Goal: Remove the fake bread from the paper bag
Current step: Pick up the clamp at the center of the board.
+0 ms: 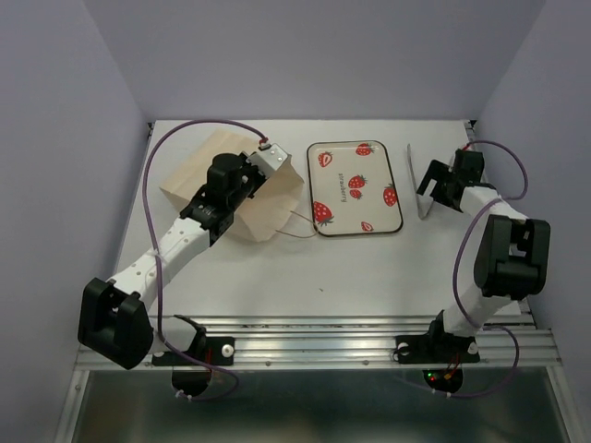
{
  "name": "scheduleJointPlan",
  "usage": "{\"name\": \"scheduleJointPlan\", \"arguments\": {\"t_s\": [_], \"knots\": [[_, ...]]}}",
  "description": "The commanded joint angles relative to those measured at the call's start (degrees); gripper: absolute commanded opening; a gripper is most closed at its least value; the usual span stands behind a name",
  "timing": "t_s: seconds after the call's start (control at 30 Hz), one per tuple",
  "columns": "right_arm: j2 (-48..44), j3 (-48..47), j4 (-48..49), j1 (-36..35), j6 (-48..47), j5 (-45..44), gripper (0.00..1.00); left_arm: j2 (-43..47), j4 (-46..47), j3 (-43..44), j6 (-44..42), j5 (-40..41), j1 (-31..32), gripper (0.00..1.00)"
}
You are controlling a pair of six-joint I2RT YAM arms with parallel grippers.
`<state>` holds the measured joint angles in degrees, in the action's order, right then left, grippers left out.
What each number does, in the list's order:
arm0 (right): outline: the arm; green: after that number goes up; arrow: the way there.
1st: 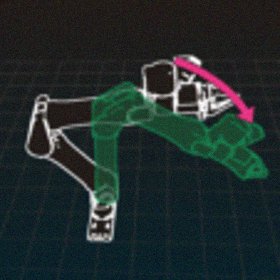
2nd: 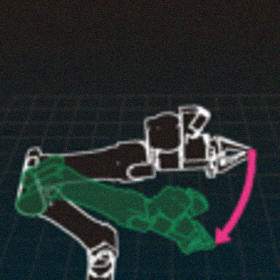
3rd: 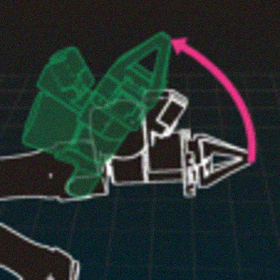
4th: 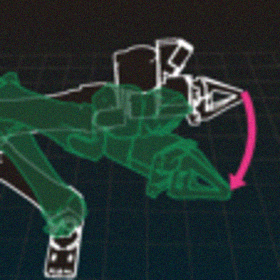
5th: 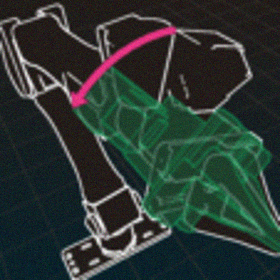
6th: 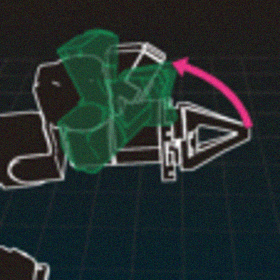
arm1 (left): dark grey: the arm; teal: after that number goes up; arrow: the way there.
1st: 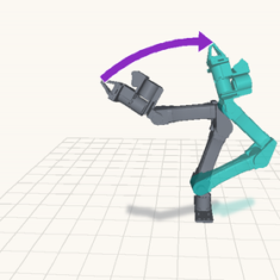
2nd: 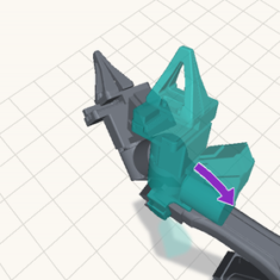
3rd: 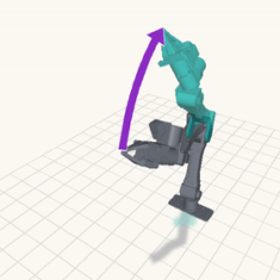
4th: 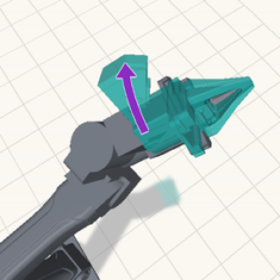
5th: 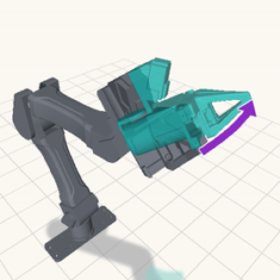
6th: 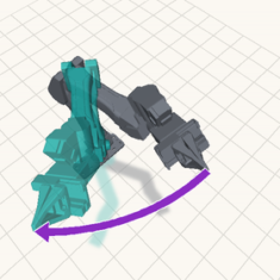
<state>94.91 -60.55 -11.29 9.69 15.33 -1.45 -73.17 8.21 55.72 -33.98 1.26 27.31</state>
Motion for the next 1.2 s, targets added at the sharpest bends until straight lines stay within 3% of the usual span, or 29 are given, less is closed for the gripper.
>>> {"name": "scheduleJointPlan", "arguments": {"t_s": [0.0, 0.4, 0.67, 1.07, 1.17], "knots": [[3.78, -5.27, 0.13, 0.24, -6.10, 4.44, 1.00, 2.06, 3.57, -1.23, 0.05, 2.08, 0.38, 0.00], [14.50, -11.60, -1.63, -1.07, -9.71, 3.83, 1.00, 0.92, 4.45, -1.67, 0.14, 2.00, 0.38, 0.00], [22.93, -19.41, -4.00, -5.12, -9.01, -11.71, 1.00, 1.27, 4.80, -2.46, 0.67, 1.82, 0.46, 0.00], [29.45, -23.38, -5.32, -5.12, -4.52, -16.39, 1.00, 3.03, 4.45, -3.08, 1.72, 2.43, 0.46, 0.00], [31.03, -24.35, -5.32, -5.12, -4.87, -15.16, 0.92, 2.94, 4.27, -2.90, 1.72, 2.52, 0.46, 0.00]]}}
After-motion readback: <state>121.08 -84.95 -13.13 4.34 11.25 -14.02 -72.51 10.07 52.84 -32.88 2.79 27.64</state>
